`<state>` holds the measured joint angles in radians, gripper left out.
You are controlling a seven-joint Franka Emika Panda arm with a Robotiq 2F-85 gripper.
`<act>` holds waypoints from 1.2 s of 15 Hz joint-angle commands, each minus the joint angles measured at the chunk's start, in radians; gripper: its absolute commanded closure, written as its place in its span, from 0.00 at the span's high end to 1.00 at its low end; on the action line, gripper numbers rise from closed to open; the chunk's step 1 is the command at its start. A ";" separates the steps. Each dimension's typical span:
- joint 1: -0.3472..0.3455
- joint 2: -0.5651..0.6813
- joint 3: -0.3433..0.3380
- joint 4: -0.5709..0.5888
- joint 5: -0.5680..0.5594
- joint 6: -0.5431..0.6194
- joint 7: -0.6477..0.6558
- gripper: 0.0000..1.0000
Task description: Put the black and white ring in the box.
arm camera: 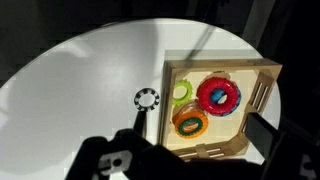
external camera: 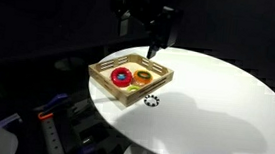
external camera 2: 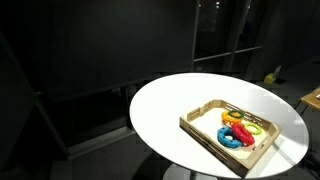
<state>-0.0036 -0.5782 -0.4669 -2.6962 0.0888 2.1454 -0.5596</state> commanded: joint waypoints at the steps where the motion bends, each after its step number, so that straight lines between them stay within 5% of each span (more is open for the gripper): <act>1: -0.035 0.009 0.035 0.001 0.024 -0.004 -0.019 1.00; 11: -0.045 0.057 0.112 0.050 0.016 0.044 0.038 1.00; 18: -0.056 0.188 0.182 0.088 -0.009 0.243 0.156 1.00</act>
<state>-0.0375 -0.4744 -0.3222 -2.6453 0.0885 2.3160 -0.4622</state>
